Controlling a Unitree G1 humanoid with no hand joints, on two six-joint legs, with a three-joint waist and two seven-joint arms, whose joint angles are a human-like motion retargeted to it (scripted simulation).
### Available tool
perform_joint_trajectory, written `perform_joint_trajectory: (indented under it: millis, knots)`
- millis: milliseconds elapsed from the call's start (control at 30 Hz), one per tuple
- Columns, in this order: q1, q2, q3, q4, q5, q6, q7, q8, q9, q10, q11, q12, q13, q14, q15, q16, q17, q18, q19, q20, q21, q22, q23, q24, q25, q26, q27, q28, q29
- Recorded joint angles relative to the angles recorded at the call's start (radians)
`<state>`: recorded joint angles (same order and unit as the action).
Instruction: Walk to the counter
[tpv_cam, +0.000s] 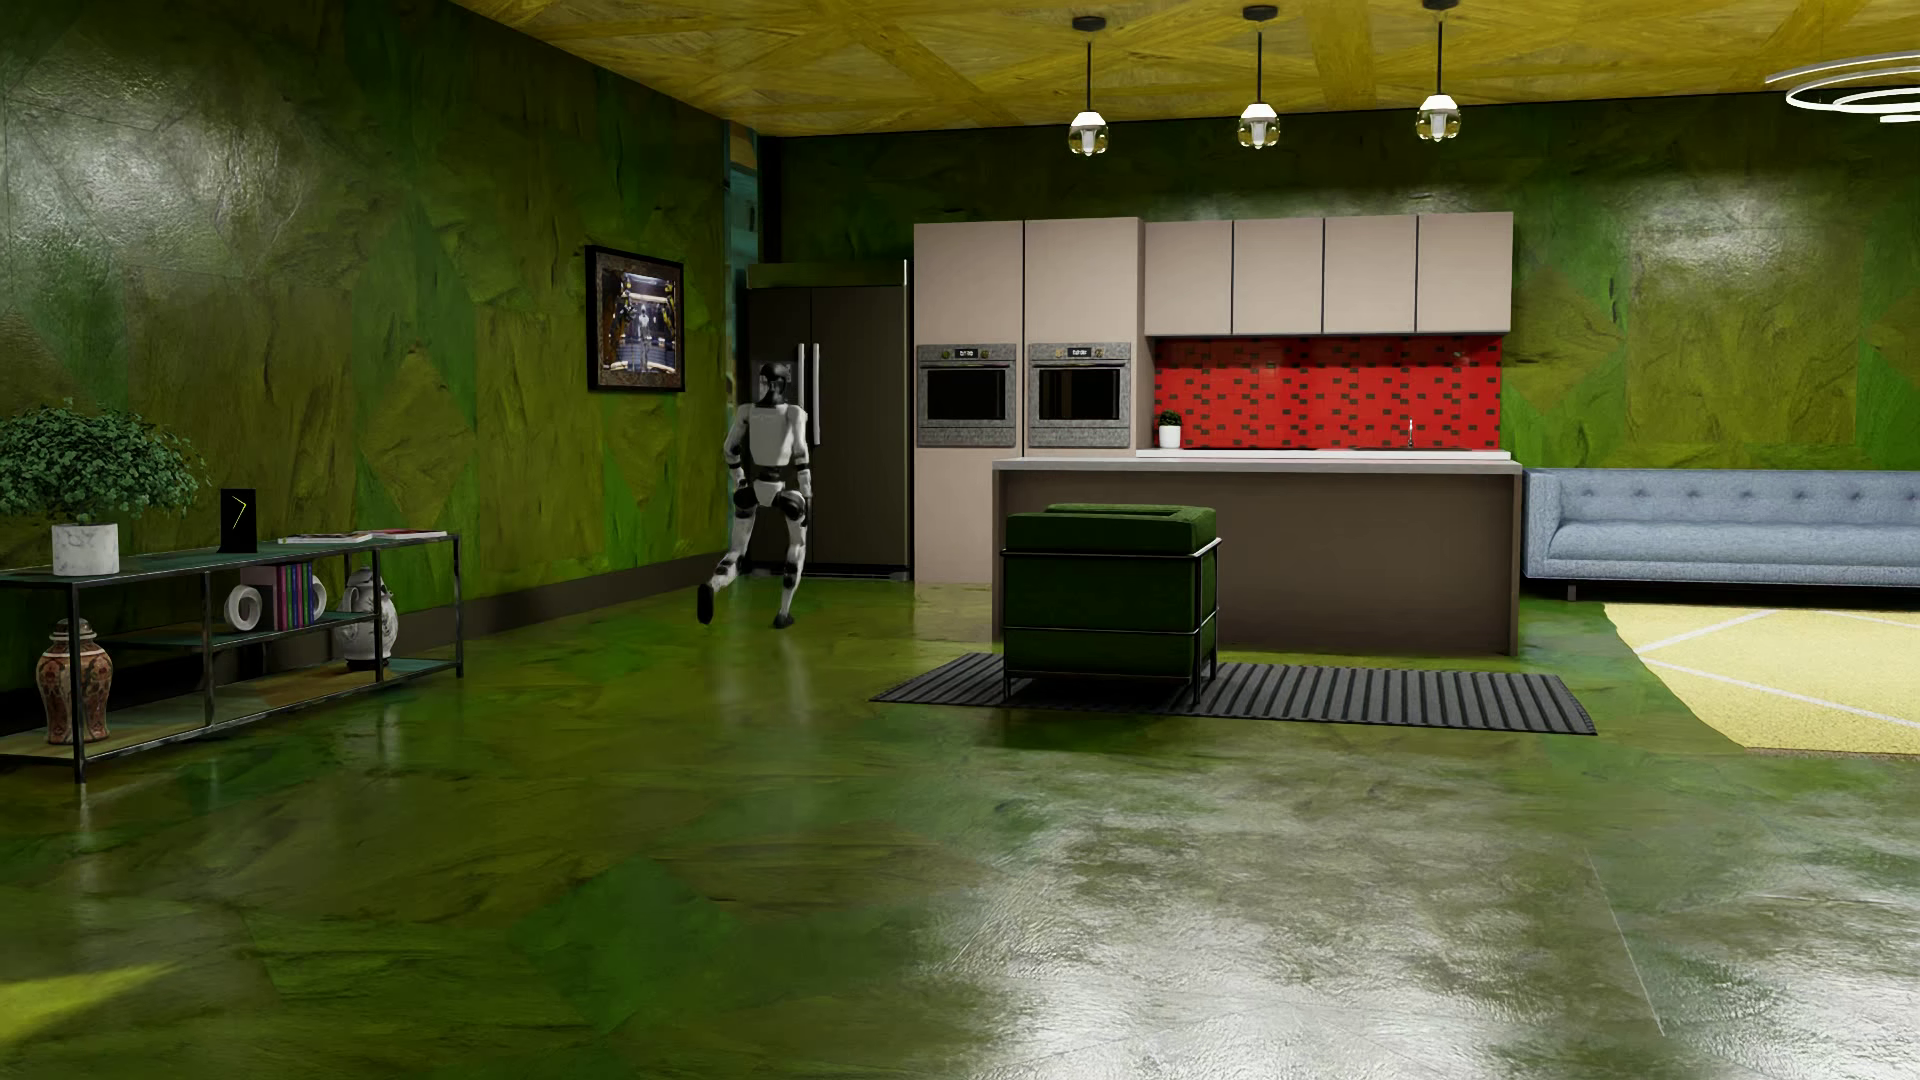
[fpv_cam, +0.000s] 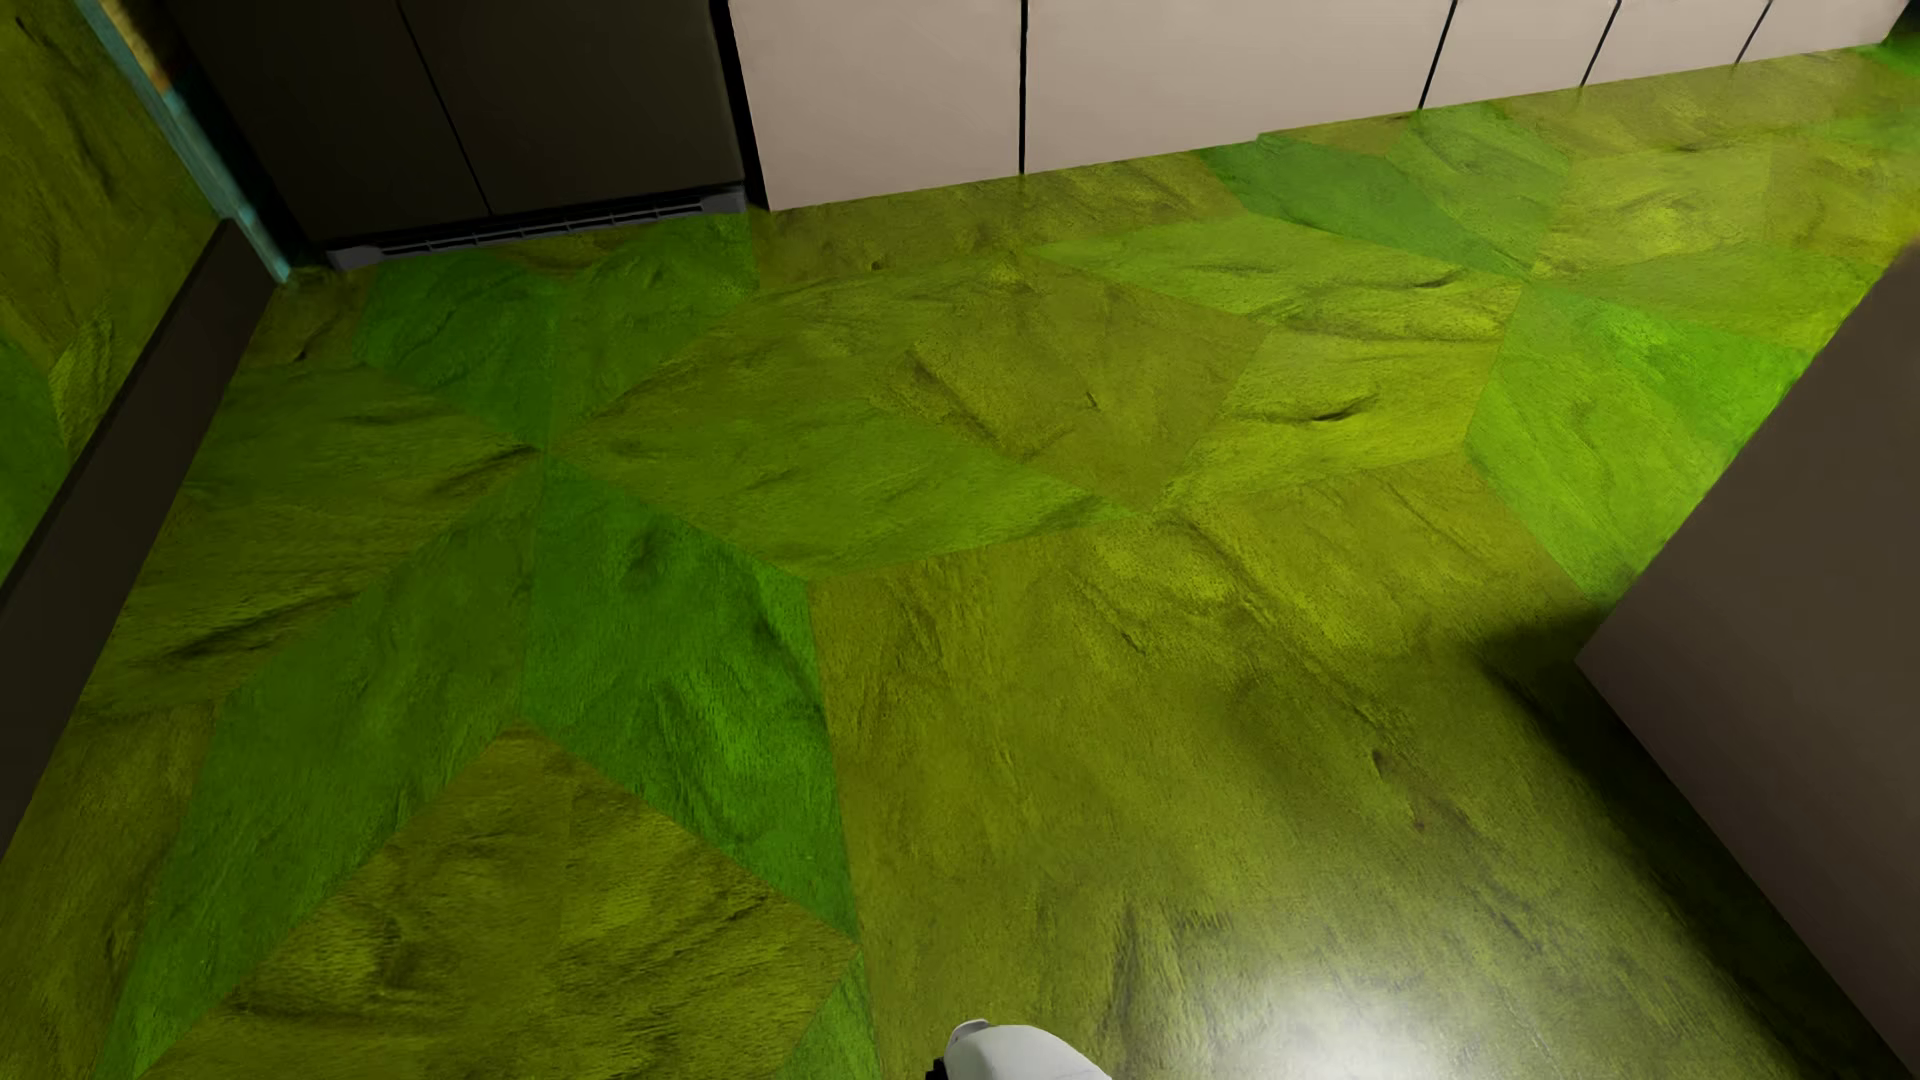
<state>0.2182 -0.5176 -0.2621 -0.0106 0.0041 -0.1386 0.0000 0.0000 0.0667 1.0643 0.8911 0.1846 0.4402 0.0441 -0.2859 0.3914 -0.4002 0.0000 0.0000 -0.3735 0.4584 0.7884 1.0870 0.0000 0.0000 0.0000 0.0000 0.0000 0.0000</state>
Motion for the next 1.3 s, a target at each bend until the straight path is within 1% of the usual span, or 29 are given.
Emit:
perform_joint_trajectory:
  millis: [67, 100, 167, 233, 267, 333, 367, 400, 467, 500, 533, 600, 633, 667, 733, 800, 833, 900, 933, 967, 1000, 1033, 1100, 1133, 1167, 1200, 1233, 1267, 1300]
  knots:
    - [-0.258, 0.167, 0.081, -0.011, 0.082, -0.031, 0.0, 0.0, 0.013, 0.421, -0.079, 0.025, -0.046, -0.048, 0.003, 0.011, 0.011, 0.0, 0.0, -0.107, 0.018, 0.113, -0.104, 0.0, 0.0, 0.0, 0.0, 0.0, 0.0]
    - [-0.366, 0.28, 0.145, -0.031, 0.099, -0.054, 0.0, 0.0, 0.016, 0.464, -0.151, 0.059, -0.06, -0.045, 0.038, 0.01, 0.02, 0.0, 0.0, -0.14, 0.0, 0.149, -0.179, 0.0, 0.0, 0.0, 0.0, 0.0, 0.0]
    - [-0.556, 0.488, 0.269, -0.068, 0.095, -0.084, 0.0, 0.0, 0.012, 0.257, -0.294, 0.133, -0.1, 0.077, 0.111, 0.0, 0.033, 0.0, 0.0, -0.174, -0.029, 0.184, -0.303, 0.0, 0.0, 0.0, 0.0, 0.0, 0.0]
    - [-0.671, 0.655, 0.369, -0.06, 0.047, -0.086, 0.0, 0.0, 0.007, -0.161, -0.386, 0.202, -0.144, 0.219, 0.175, -0.012, 0.032, 0.0, 0.0, -0.189, -0.039, 0.178, -0.409, 0.0, 0.0, 0.0, 0.0, 0.0, 0.0]
    - [-0.713, 0.725, 0.388, -0.045, 0.021, -0.072, 0.0, 0.0, -0.003, -0.354, -0.407, 0.23, -0.164, 0.175, 0.202, -0.022, 0.02, 0.0, 0.0, -0.191, -0.044, 0.172, -0.466, 0.0, 0.0, 0.0, 0.0, 0.0, 0.0]
    - [-0.792, 0.806, 0.423, 0.0, -0.041, -0.041, 0.0, 0.0, -0.029, -0.591, -0.407, 0.244, -0.18, -0.191, 0.293, -0.044, -0.01, 0.0, 0.0, -0.182, -0.075, 0.18, -0.582, 0.0, 0.0, 0.0, 0.0, 0.0, 0.0]
    - [-0.814, 0.84, 0.45, 0.016, -0.082, -0.039, 0.0, 0.0, -0.026, -0.604, -0.392, 0.241, -0.184, -0.297, 0.362, -0.041, -0.012, 0.0, 0.0, -0.181, -0.087, 0.173, -0.609, 0.0, 0.0, 0.0, 0.0, 0.0, 0.0]
    - [-0.839, 0.87, 0.469, 0.012, -0.118, -0.044, 0.0, 0.0, -0.027, -0.576, -0.368, 0.235, -0.18, -0.254, 0.46, -0.034, -0.006, 0.0, 0.0, -0.173, -0.097, 0.173, -0.603, 0.0, 0.0, 0.0, 0.0, 0.0, 0.0]
    - [-0.903, 0.835, 0.437, -0.055, -0.163, -0.069, 0.0, 0.0, -0.065, -0.44, -0.215, 0.202, -0.147, 0.079, 0.721, -0.019, 0.021, 0.0, 0.0, -0.166, -0.1, 0.199, -0.504, 0.0, 0.0, 0.0, 0.0, 0.0, 0.0]
    - [-0.896, 0.759, 0.406, -0.1, -0.174, -0.085, 0.0, 0.0, -0.064, -0.34, -0.049, 0.176, -0.137, 0.155, 0.773, -0.012, 0.035, 0.0, 0.0, -0.161, -0.089, 0.212, -0.426, 0.0, 0.0, 0.0, 0.0, 0.0, 0.0]
    - [-0.829, 0.656, 0.373, -0.147, -0.171, -0.091, 0.0, 0.0, -0.038, -0.286, 0.161, 0.139, -0.14, 0.142, 0.647, 0.0, 0.043, 0.0, 0.0, -0.156, -0.061, 0.216, -0.351, 0.0, 0.0, 0.0, 0.0, 0.0, 0.0]
    - [-0.567, 0.432, 0.289, -0.192, -0.138, -0.066, 0.0, 0.0, 0.008, -0.375, 0.452, 0.058, -0.137, 0.046, 0.191, 0.017, 0.039, 0.0, 0.0, -0.139, -0.006, 0.199, -0.248, 0.0, 0.0, 0.0, 0.0, 0.0, 0.0]
    - [-0.425, 0.334, 0.23, -0.184, -0.114, -0.038, 0.0, 0.0, 0.021, -0.444, 0.458, 0.031, -0.117, -0.027, 0.054, 0.034, 0.027, 0.0, 0.0, -0.144, 0.009, 0.153, -0.221, 0.0, 0.0, 0.0, 0.0, 0.0, 0.0]
    - [-0.278, 0.265, 0.165, -0.166, -0.099, -0.014, 0.0, 0.0, 0.039, -0.518, 0.374, 0.012, -0.093, -0.106, -0.006, 0.055, 0.013, 0.0, 0.0, -0.14, 0.016, 0.088, -0.2, 0.0, 0.0, 0.0, 0.0, 0.0, 0.0]
    - [-0.072, 0.121, 0.06, -0.13, -0.104, 0.02, 0.0, 0.0, 0.038, -0.629, 0.08, -0.06, -0.051, -0.265, 0.002, 0.068, -0.011, 0.0, 0.0, -0.076, -0.014, 0.024, -0.167, 0.0, 0.0, 0.0, 0.0, 0.0, 0.0]
    - [0.058, 0.041, -0.021, -0.109, -0.136, 0.027, 0.0, 0.0, 0.018, -0.669, -0.293, -0.151, -0.032, -0.382, 0.06, 0.087, -0.023, 0.0, 0.0, -0.04, -0.039, -0.044, -0.131, 0.0, 0.0, 0.0, 0.0, 0.0, 0.0]
    - [0.106, 0.006, -0.052, -0.097, -0.157, 0.026, 0.0, 0.0, 0.007, -0.662, -0.394, -0.186, -0.021, -0.402, 0.053, 0.094, -0.027, 0.0, 0.0, -0.025, -0.052, -0.07, -0.115, 0.0, 0.0, 0.0, 0.0, 0.0, 0.0]
    - [0.193, -0.044, -0.113, -0.03, -0.175, 0.048, 0.0, 0.0, 0.013, -0.593, -0.301, -0.198, 0.002, -0.334, 0.051, 0.088, -0.032, 0.0, 0.0, 0.015, -0.065, -0.121, -0.082, 0.0, 0.0, 0.0, 0.0, 0.0, 0.0]
    - [0.196, -0.06, -0.124, 0.0, -0.161, 0.067, 0.0, 0.0, 0.002, -0.496, -0.193, -0.177, 0.01, -0.219, 0.089, 0.068, -0.029, 0.0, 0.0, 0.03, -0.062, -0.129, -0.053, 0.0, 0.0, 0.0, 0.0, 0.0, 0.0]
    - [0.153, -0.069, -0.111, 0.023, -0.132, 0.094, 0.0, 0.0, -0.011, -0.337, -0.085, -0.146, 0.01, -0.045, 0.133, 0.041, -0.023, 0.0, 0.0, 0.033, -0.051, -0.117, -0.019, 0.0, 0.0, 0.0, 0.0, 0.0, 0.0]
    - [0.086, -0.022, -0.076, 0.039, -0.08, 0.116, 0.0, 0.0, 0.003, -0.125, -0.018, -0.11, 0.001, 0.123, 0.127, 0.02, -0.017, 0.0, 0.0, 0.023, -0.043, -0.095, 0.0, 0.0, 0.0, 0.0, 0.0, 0.0, 0.0]
    - [-0.004, 0.066, -0.032, 0.038, -0.028, 0.124, 0.0, 0.0, 0.03, 0.099, -0.013, -0.08, -0.011, 0.177, 0.086, 0.009, -0.007, 0.0, 0.0, -0.01, -0.051, -0.074, -0.015, 0.0, 0.0, 0.0, 0.0, 0.0, 0.0]
    - [-0.241, 0.264, 0.071, -0.02, 0.0, 0.102, 0.0, 0.0, 0.045, 0.34, -0.107, -0.034, -0.034, 0.042, 0.047, -0.03, 0.021, 0.0, 0.0, -0.075, -0.074, 0.028, -0.104, 0.0, 0.0, 0.0, 0.0, 0.0, 0.0]
    - [-0.35, 0.37, 0.137, -0.061, -0.008, 0.077, 0.0, 0.0, 0.043, 0.293, -0.181, 0.015, -0.043, 0.043, 0.046, -0.048, 0.034, 0.0, 0.0, -0.066, -0.096, 0.068, -0.175, 0.0, 0.0, 0.0, 0.0, 0.0, 0.0]
    - [-0.434, 0.477, 0.205, -0.081, -0.013, 0.061, 0.0, 0.0, 0.044, 0.147, -0.254, 0.06, -0.052, 0.1, 0.045, -0.049, 0.038, 0.0, 0.0, -0.103, -0.113, 0.105, -0.258, 0.0, 0.0, 0.0, 0.0, 0.0, 0.0]
    - [-0.503, 0.569, 0.267, -0.095, -0.029, 0.046, 0.0, 0.0, 0.042, -0.063, -0.312, 0.104, -0.069, 0.173, 0.041, -0.046, 0.038, 0.0, 0.0, -0.138, -0.121, 0.138, -0.341, 0.0, 0.0, 0.0, 0.0, 0.0, 0.0]
    - [-0.56, 0.641, 0.316, -0.092, -0.043, 0.041, 0.0, 0.0, 0.039, -0.285, -0.348, 0.141, -0.102, 0.178, 0.028, -0.043, 0.032, 0.0, 0.0, -0.159, -0.124, 0.168, -0.415, 0.0, 0.0, 0.0, 0.0, 0.0, 0.0]
    - [-0.603, 0.697, 0.356, -0.075, -0.047, 0.048, 0.0, 0.0, 0.032, -0.472, -0.368, 0.165, -0.146, 0.035, 0.003, -0.034, 0.021, 0.0, 0.0, -0.215, -0.126, 0.199, -0.479, 0.0, 0.0, 0.0, 0.0, 0.0, 0.0]
    - [-0.634, 0.749, 0.394, -0.056, -0.054, 0.054, 0.0, 0.0, 0.027, -0.577, -0.375, 0.186, -0.188, -0.218, -0.031, -0.021, 0.009, 0.0, 0.0, -0.295, -0.133, 0.223, -0.529, 0.0, 0.0, 0.0, 0.0, 0.0, 0.0]
